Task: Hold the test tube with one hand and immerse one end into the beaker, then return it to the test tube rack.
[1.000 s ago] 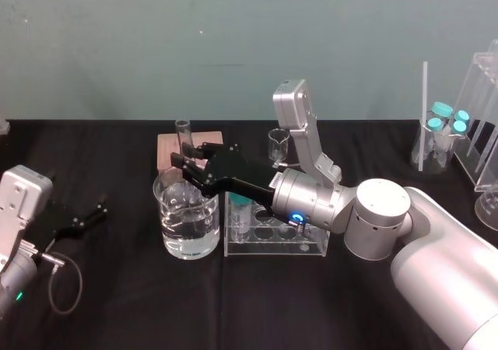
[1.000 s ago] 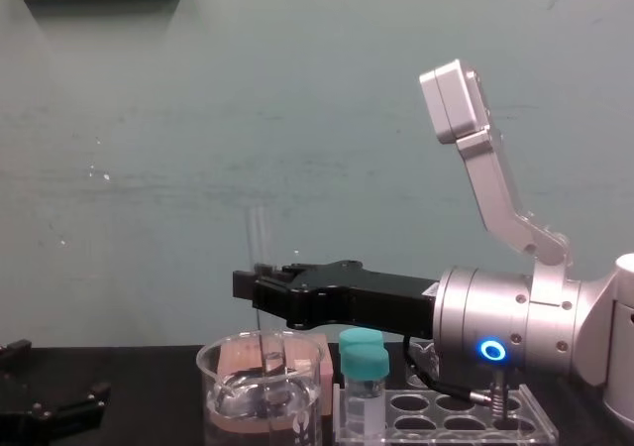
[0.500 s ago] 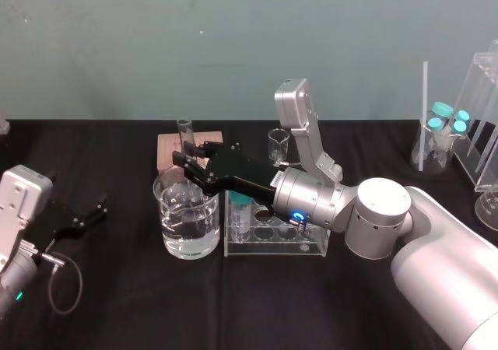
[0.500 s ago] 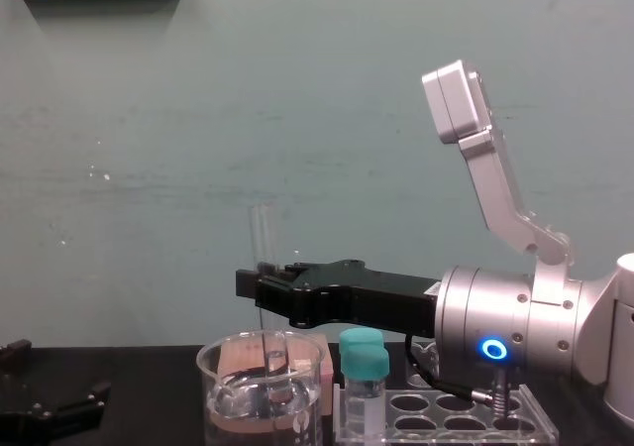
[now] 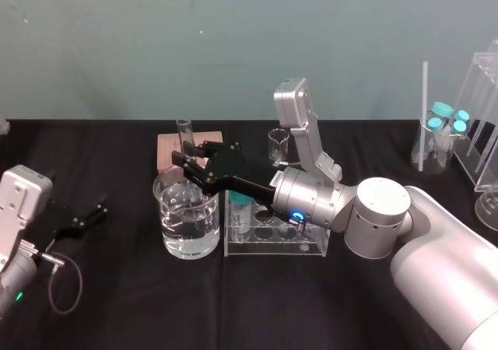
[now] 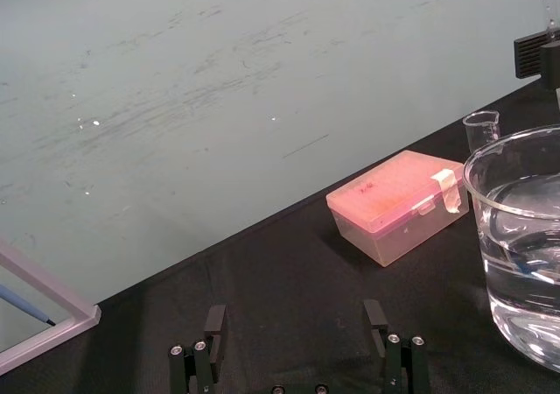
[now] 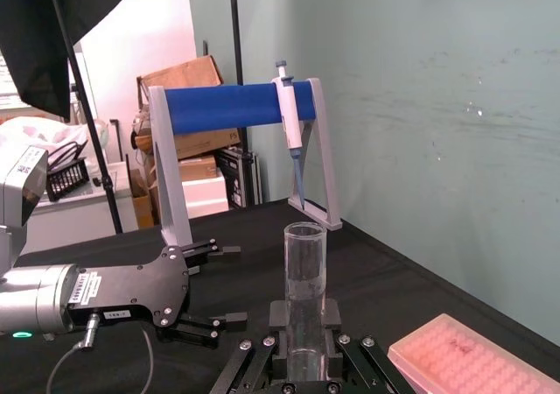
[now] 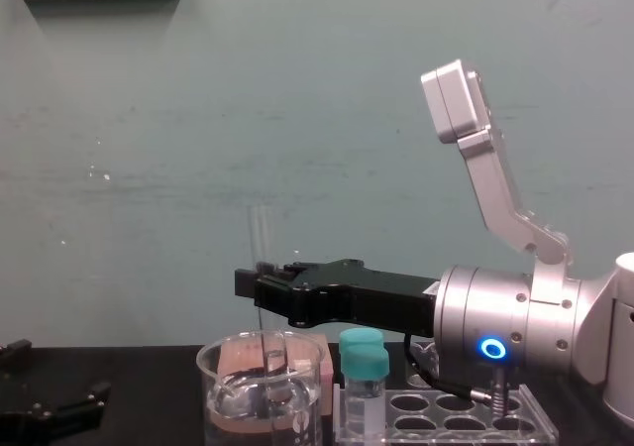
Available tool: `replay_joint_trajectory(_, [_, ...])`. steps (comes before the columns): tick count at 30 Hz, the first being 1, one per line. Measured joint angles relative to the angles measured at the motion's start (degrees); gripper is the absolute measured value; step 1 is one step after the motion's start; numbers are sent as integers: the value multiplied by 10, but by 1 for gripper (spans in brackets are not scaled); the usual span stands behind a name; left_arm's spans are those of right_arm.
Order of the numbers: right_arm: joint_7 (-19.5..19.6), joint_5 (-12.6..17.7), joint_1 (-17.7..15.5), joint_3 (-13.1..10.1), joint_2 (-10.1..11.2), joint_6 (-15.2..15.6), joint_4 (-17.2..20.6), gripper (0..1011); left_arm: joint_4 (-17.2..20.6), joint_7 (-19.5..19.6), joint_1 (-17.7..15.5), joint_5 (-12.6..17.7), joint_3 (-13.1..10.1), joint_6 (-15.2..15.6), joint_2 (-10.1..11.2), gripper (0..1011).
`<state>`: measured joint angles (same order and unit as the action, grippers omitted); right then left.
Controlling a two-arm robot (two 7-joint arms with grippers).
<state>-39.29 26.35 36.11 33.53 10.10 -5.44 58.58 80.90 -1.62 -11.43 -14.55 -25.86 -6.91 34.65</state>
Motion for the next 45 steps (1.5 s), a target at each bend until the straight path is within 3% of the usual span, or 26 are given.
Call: replay_joint_trajectory(45, [0,-2,0,0,-2,2,-1,225,0,0,0,0,0,0,0,1000])
